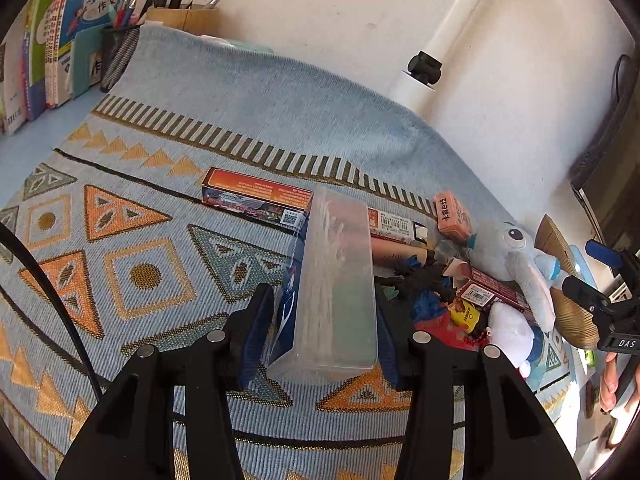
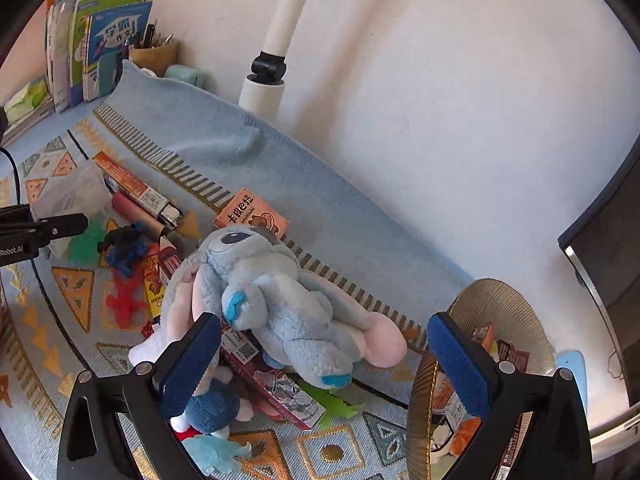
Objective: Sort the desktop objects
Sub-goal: 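Carry the clear box and blue plush bunny into the golden basket, release both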
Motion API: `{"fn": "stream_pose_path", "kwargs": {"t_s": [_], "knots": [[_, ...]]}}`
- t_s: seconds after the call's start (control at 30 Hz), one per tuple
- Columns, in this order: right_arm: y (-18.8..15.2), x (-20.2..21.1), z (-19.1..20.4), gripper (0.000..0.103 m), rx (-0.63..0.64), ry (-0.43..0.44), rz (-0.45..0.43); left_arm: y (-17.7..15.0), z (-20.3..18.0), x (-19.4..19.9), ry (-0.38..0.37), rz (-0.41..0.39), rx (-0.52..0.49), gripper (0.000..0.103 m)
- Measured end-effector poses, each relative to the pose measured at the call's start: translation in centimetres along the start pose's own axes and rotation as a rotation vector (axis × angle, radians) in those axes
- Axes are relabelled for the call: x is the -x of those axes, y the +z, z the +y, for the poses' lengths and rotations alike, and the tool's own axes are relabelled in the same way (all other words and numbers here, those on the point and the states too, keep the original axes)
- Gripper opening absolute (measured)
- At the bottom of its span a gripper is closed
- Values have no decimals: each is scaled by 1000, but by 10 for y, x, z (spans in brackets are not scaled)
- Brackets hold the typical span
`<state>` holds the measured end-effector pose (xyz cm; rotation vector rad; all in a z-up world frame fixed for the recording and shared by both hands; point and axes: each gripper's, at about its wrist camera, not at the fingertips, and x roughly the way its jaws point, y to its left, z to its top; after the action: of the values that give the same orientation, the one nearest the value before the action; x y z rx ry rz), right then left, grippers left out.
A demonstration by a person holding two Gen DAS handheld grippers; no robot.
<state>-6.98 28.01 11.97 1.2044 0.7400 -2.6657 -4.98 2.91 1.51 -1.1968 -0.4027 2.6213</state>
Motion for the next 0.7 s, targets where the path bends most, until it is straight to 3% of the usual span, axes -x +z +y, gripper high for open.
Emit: {"fn": "stream_pose_path", "kwargs": {"t_s": [0.07,0.1,0.17,0.23,0.27,0.33,0.43,0.57,0.63,0.7], "knots": [[6,-18,8,94,41,4,31,0,-2,0,-6,-7,-8,44],[9,-27,11,84,53,17,51,0,-2,1,-10,-11,-7,44],[14,-45,14,81,53,58,70,0,2,4,-12,-29,12,34],[17,-53,13,51,17,126,91,0,5,5,-27,-44,29,33],[17,-52,11,50,-11,155,95,1,5,4,-29,-42,30,33],[15,-36,4,37,-66,156,47,1,5,4,-26,-38,28,33],[9,11,-23,37,-223,222,-75,1,5,5,-35,-48,30,32],[-13,70,-73,37,-471,441,-216,0,8,15,-76,-101,52,29],[-35,95,-94,37,-552,500,-271,-1,11,25,-125,-145,67,29],[-56,117,-113,37,-620,499,-314,-2,14,34,-219,-164,87,29]]}}
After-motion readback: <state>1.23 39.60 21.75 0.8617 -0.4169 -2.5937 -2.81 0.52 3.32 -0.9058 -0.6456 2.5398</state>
